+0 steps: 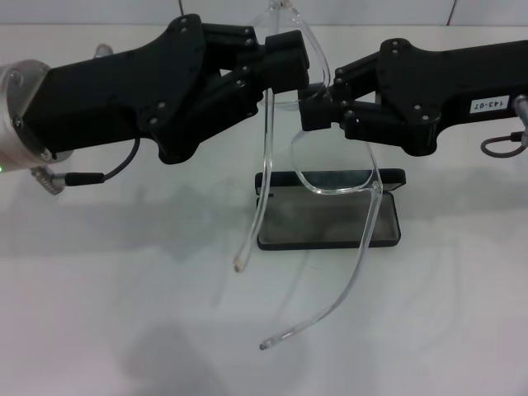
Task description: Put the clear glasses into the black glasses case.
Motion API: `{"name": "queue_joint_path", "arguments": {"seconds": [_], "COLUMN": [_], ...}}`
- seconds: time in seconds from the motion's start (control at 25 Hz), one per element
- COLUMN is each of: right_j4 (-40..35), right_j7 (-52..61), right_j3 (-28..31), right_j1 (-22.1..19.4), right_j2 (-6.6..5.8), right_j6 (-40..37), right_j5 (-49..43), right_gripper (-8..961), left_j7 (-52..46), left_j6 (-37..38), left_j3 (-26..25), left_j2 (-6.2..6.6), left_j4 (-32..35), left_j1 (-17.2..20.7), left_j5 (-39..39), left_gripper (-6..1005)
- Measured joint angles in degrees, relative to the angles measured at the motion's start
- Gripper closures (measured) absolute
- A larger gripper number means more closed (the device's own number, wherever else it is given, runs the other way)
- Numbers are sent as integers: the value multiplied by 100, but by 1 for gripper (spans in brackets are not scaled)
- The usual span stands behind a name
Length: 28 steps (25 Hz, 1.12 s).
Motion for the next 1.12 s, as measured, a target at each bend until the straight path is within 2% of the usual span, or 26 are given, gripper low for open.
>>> {"name": "queue_joint_path", "arguments": {"seconds": [0.24,1.12], "right_j4": [3,152], "right_j7": [-2,-492], "right_j3": [0,31], "right_j1": [-2,-161], "right_j2": [10,34], "right_j6": [-49,367], "right_j5": [66,60], "right_gripper": [856,878], "left_j7": [238,272], "left_j6": [-23,-70], "left_j3": [10,105], "left_j2": [-4,-18], "left_j4": [-226,-212], "left_j1": [-28,19], "left_j5": [14,-189], "left_gripper": [918,920]}}
